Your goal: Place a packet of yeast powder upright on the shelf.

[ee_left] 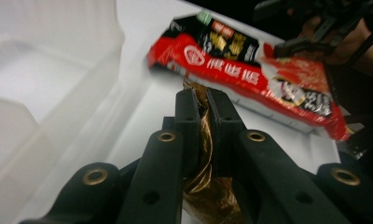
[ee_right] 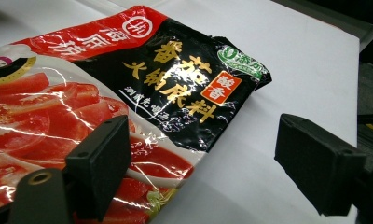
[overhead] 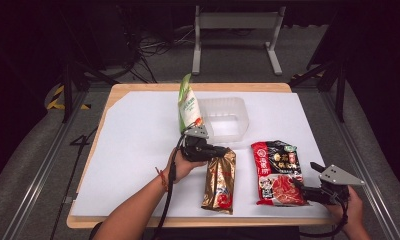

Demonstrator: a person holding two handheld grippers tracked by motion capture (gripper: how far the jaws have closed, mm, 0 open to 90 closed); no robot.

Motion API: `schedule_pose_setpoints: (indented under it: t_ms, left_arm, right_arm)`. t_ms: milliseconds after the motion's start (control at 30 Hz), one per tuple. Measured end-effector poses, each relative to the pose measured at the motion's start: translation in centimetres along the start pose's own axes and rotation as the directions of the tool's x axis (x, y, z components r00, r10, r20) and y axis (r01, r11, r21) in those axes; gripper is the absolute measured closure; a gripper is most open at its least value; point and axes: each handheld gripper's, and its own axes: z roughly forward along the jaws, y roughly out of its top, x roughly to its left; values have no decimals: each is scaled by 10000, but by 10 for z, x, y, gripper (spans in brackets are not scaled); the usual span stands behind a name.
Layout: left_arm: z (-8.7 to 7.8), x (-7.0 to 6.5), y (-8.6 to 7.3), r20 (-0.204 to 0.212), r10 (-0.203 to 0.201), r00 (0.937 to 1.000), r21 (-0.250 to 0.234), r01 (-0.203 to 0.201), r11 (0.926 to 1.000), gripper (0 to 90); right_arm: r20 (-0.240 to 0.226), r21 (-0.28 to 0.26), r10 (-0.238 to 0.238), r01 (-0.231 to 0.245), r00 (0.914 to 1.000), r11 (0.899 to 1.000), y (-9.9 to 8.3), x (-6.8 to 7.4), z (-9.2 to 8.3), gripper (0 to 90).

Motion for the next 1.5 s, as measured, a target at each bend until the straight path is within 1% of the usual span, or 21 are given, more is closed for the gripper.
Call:
schedule_pose_setpoints:
  t_ms: [67,167,300,533,567,633,733,800,833,900,1000,1033,1100,1167,1200,1300,1333,1367,1433,1467,1500]
  left_arm:
    - [-12,-4,4,-229,29,9997,-620,-43,9981,849]
    - [-21,-5,7,-502,46,9987,-925,-93,9957,854]
    - [-41,-6,11,-794,-18,9968,-1663,-115,9860,856]
    - [-72,-13,22,-1417,-72,9899,-2756,-325,9607,858]
    - [-72,-13,22,-1417,-72,9899,-2756,-325,9607,859]
    - [-78,-15,25,-1536,-29,9881,-2995,-438,9531,860]
    - [-85,-17,29,-1698,-62,9855,-3199,-492,9462,861]
    - [-89,-15,32,-1751,-292,9841,-3486,-343,9366,861]
    - [-90,-14,34,-1892,-432,9810,-3624,-288,9316,860]
    - [-93,-13,37,-2073,-487,9771,-3740,-332,9268,861]
    - [-94,-14,42,-2476,-383,9681,-3741,-591,9255,860]
    - [-94,-14,42,-2476,-383,9681,-3741,-591,9255,860]
    - [-95,-12,50,-3016,-327,9529,-3801,-887,9207,860]
    - [-97,-10,57,-3191,-369,9470,-3913,-962,9152,860]
    - [-97,-9,60,-3355,-410,9411,-3898,-991,9155,860]
    - [-96,-6,65,-3453,-539,9370,-3920,-918,9154,860]
    - [-94,-3,70,-3822,-529,9226,-3723,-1014,9225,860]
    - [-94,-3,70,-3822,-529,9226,-3723,-1014,9225,860]
    - [-91,1,72,-4028,-793,9119,-3745,-851,9233,859]
    - [-89,3,73,-4084,-840,9089,-3711,-813,9250,859]
    - [-86,5,73,-4216,-942,9019,-3695,-761,9261,859]
  right_arm:
    - [-7,-3,17,-17,10000,10000,0,0,0,186]
    - [-21,24,28,-28,10000,10000,0,0,0,184]
    - [-111,71,189,-189,9998,9998,0,-2,1,176]
    - [135,-168,-131,133,9998,9998,0,2,-3,175]
    - [135,-168,-131,133,9998,9998,0,2,-3,175]
    - [93,-192,-94,95,9999,9998,0,2,-5,175]
    - [131,-175,-67,70,9999,9998,-1,1,-5,174]
    - [152,-223,-84,87,9998,9997,-1,1,-6,170]
    - [96,-296,-65,68,9999,9995,-1,1,-6,166]
    - [-21,-503,-32,31,10000,9987,-1,1,-8,165]
    - [-200,-709,-9,-5,9998,9975,0,3,-9,172]
    - [-200,-709,-9,-5,9998,9975,0,3,-9,172]
    - [-354,-808,-181,152,9992,9966,2,6,-10,191]
    - [-384,-741,-349,320,9987,9967,3,8,-10,187]
    - [-431,-723,-382,350,9983,9968,3,9,-10,186]
    - [-363,-602,-499,477,9981,9970,3,11,-9,180]
    - [-338,-555,-532,513,9980,9971,2,11,-8,179]
    - [-338,-555,-532,513,9980,9971,2,11,-8,179]
    - [-260,-529,-492,478,9985,9975,2,10,-8,178]
    - [-228,-496,-438,426,9988,9979,1,9,-8,178]
    - [-209,-469,-409,398,9989,9981,1,8,-8,177]
